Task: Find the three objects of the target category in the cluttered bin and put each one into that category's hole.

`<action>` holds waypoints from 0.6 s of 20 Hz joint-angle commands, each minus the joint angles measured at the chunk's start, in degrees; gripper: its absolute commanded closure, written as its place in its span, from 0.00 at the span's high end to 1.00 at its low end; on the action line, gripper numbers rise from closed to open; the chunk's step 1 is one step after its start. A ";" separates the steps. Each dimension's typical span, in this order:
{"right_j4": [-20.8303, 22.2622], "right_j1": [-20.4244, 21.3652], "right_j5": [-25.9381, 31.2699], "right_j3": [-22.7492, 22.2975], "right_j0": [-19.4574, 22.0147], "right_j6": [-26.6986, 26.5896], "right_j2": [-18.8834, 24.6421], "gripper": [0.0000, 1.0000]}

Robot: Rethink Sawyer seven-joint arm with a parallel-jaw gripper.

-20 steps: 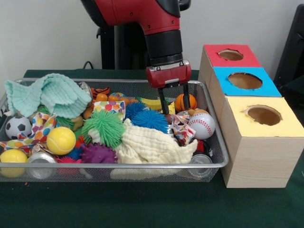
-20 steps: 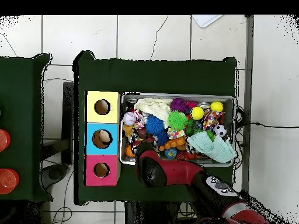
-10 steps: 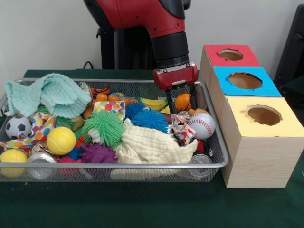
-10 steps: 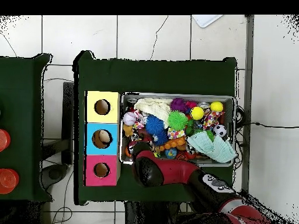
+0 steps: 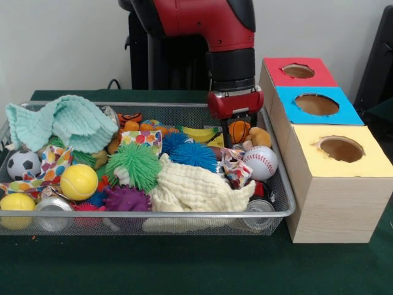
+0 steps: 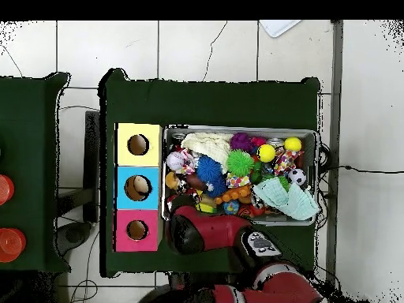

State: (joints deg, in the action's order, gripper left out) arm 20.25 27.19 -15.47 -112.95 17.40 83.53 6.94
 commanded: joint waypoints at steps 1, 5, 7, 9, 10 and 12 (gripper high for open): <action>1.81 -4.95 2.62 13.21 -6.57 -0.35 -11.12 1.00; 3.08 -5.68 2.66 15.17 -8.73 -0.17 -13.53 1.00; 3.55 -6.01 2.25 15.67 -9.04 0.60 -13.96 1.00; 4.01 -5.31 2.62 15.50 -8.93 1.48 -13.49 1.00; 4.25 -5.14 2.56 15.42 -8.81 1.98 -13.31 1.00; 4.75 -4.70 1.13 15.16 -8.52 3.04 -12.97 1.00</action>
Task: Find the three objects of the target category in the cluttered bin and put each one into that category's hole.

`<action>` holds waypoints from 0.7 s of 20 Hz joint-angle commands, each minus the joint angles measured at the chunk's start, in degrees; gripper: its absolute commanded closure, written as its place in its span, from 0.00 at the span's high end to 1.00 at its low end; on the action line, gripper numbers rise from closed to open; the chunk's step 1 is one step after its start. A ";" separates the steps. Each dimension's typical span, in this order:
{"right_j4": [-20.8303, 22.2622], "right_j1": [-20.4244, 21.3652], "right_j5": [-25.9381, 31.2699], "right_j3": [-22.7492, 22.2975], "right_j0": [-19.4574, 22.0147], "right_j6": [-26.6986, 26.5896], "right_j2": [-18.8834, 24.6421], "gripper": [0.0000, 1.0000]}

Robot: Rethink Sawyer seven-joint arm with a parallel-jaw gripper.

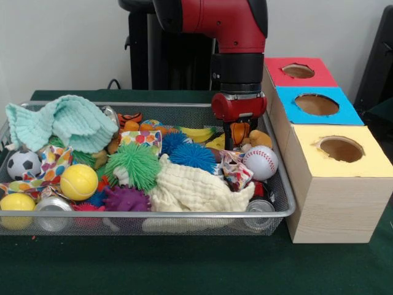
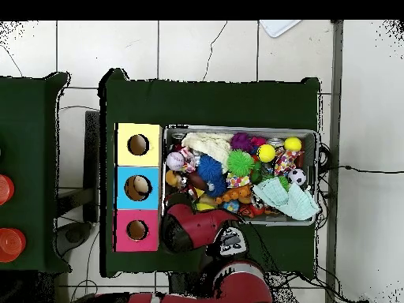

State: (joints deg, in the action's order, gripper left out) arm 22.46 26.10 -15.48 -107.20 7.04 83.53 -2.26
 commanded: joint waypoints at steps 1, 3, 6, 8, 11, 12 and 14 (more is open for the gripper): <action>2.77 -3.49 -0.47 9.23 2.09 3.76 -3.59 1.00; 2.88 -3.42 -3.92 9.21 2.10 4.86 -3.87 1.00; 1.43 -3.99 -7.51 9.19 1.78 6.30 -5.01 1.00; 0.54 -5.41 -8.63 10.05 0.38 5.43 -6.89 1.00; -0.95 -7.66 -13.35 11.86 -3.18 2.09 -11.46 1.00; -1.48 -8.21 -14.75 12.46 -4.46 0.71 -13.17 1.00; -1.61 -8.26 -15.55 12.72 -5.08 0.60 -14.02 1.00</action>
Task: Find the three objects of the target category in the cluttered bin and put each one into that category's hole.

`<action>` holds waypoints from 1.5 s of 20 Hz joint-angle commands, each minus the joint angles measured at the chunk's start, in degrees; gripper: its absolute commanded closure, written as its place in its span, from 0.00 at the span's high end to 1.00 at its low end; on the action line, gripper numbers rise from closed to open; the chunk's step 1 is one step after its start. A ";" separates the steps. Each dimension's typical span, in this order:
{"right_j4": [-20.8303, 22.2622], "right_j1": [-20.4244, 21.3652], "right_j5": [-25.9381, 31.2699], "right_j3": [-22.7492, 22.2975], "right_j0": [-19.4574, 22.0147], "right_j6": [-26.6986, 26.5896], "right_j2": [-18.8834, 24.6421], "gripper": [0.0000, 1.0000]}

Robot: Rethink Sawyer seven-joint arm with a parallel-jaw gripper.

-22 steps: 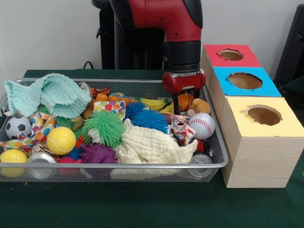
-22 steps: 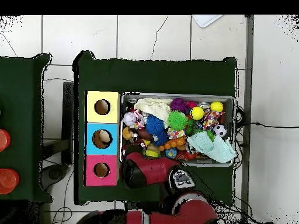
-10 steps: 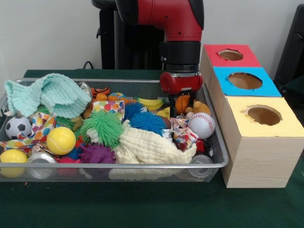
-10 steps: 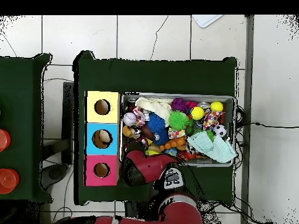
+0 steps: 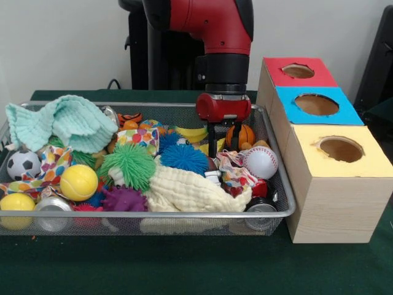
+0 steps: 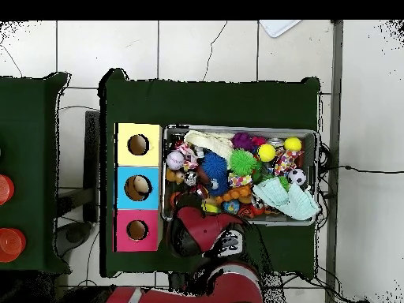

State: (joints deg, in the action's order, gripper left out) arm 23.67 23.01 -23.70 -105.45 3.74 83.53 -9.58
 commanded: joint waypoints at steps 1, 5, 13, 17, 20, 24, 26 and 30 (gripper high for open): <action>-2.63 -4.99 -7.80 10.82 -1.60 1.24 -6.48 1.00; -1.39 -4.28 -7.38 10.55 -0.60 3.76 -5.31 1.00; 1.11 -1.94 -4.66 9.06 3.06 7.85 -1.15 1.00; 2.37 -1.02 -4.27 7.70 6.34 10.61 2.80 1.00; 3.37 -0.39 -6.52 6.86 8.17 11.83 4.89 1.00; 4.59 0.38 -7.37 5.62 11.03 13.21 8.18 1.00; 5.12 0.74 -7.01 4.89 12.92 14.06 10.39 1.00; 6.21 1.23 -2.33 2.92 17.99 15.97 16.71 1.00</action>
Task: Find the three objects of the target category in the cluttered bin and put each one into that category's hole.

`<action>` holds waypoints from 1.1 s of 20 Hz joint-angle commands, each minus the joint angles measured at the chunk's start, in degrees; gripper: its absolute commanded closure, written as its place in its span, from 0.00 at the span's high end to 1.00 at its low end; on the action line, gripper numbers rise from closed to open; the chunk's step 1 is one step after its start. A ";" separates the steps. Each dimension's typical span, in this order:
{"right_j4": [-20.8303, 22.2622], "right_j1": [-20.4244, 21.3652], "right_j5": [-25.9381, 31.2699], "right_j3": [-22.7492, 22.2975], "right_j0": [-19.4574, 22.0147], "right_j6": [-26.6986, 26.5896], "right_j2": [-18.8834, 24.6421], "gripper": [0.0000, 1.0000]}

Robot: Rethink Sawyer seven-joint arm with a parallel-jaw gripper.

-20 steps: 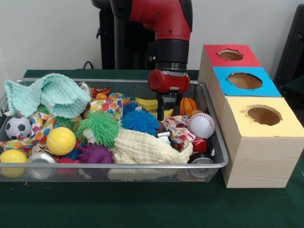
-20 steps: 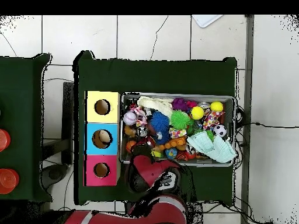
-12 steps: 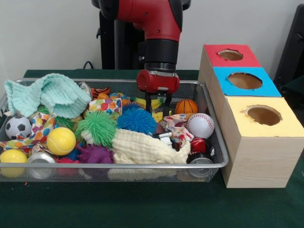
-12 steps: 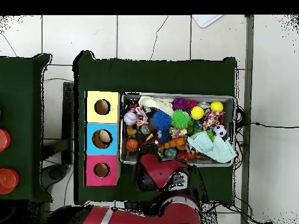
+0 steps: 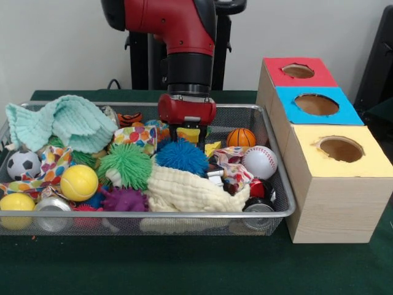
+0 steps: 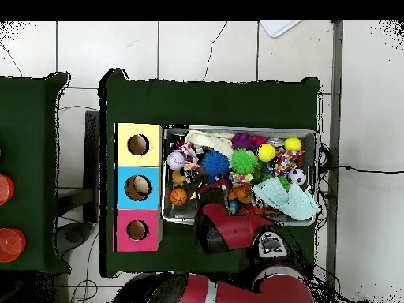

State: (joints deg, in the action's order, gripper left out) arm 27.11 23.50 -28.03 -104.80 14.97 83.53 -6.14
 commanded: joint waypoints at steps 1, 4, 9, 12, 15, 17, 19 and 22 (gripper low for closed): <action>3.00 0.77 3.49 1.65 8.31 16.48 15.19 1.00; 2.17 0.33 8.03 -0.55 12.99 17.26 20.45 1.00; -0.76 -1.03 14.30 -3.78 18.51 16.11 27.13 1.00; -1.71 -2.13 13.60 -5.02 20.60 16.12 29.23 1.00; -2.16 -3.11 12.52 -5.64 21.15 15.66 29.63 1.00; -2.39 -4.44 12.72 -5.60 21.52 15.14 30.24 1.00; -3.02 -6.62 14.58 -5.49 23.17 14.96 31.94 1.00; -4.23 -10.37 17.37 -5.09 25.48 14.41 33.77 1.00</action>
State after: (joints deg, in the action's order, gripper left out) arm 26.52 20.60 -20.22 -110.47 38.25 83.58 18.28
